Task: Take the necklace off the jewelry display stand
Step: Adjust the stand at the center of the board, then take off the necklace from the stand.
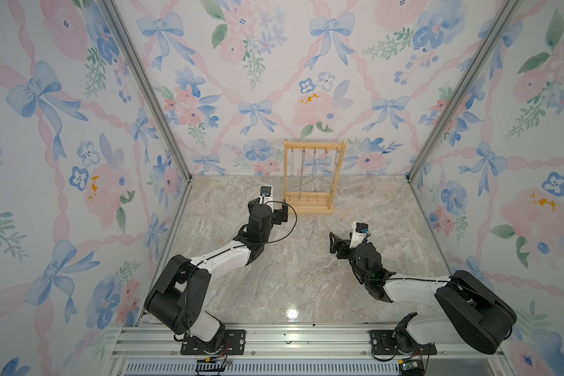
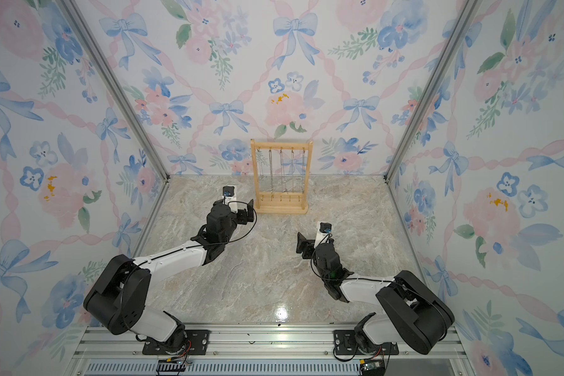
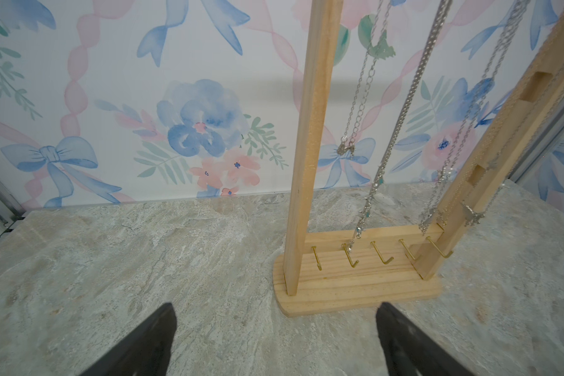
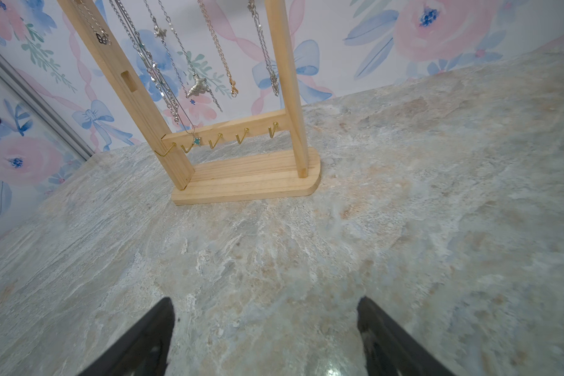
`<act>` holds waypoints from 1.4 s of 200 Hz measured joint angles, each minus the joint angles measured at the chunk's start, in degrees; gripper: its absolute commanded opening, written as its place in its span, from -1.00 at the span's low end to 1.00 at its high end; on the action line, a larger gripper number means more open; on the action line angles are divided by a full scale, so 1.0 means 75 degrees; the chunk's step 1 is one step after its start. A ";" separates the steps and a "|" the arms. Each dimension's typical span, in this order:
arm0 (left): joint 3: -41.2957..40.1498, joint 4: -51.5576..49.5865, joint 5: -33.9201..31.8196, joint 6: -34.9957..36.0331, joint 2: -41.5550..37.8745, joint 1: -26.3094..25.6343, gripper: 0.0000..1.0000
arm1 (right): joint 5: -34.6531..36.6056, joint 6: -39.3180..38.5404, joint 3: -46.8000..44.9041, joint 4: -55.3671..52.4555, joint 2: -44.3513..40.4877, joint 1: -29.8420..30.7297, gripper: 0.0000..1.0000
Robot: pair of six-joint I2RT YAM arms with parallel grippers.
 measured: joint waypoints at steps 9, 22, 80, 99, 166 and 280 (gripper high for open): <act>0.0154 -0.0382 0.0294 0.0003 -0.0137 0.0009 0.96 | 0.0015 0.0082 -0.0032 0.0076 0.0122 0.0000 0.66; 0.0408 -0.0988 0.0743 0.0015 -0.0315 0.0052 0.96 | 0.0038 0.0195 -0.0067 0.0143 0.0216 0.0009 0.60; 0.0446 -0.2413 0.2043 -0.0012 -0.1113 0.1005 0.96 | 0.0303 0.0213 -0.0216 0.0542 0.0230 0.0160 0.33; 0.0420 -0.2754 0.2192 -0.0087 -0.1323 0.1081 0.96 | 0.0265 0.0085 -0.0198 0.0262 0.0038 0.0259 0.17; 0.0769 -0.4240 0.1888 -0.0536 -0.1821 -0.0052 0.96 | -0.0530 -0.0291 0.2011 -0.2707 -0.1920 0.0402 -0.18; 0.0769 -0.4555 0.1769 -0.1460 -0.1749 0.0501 0.96 | -0.3643 -0.0111 0.8865 -0.6350 0.2165 -0.0009 -0.41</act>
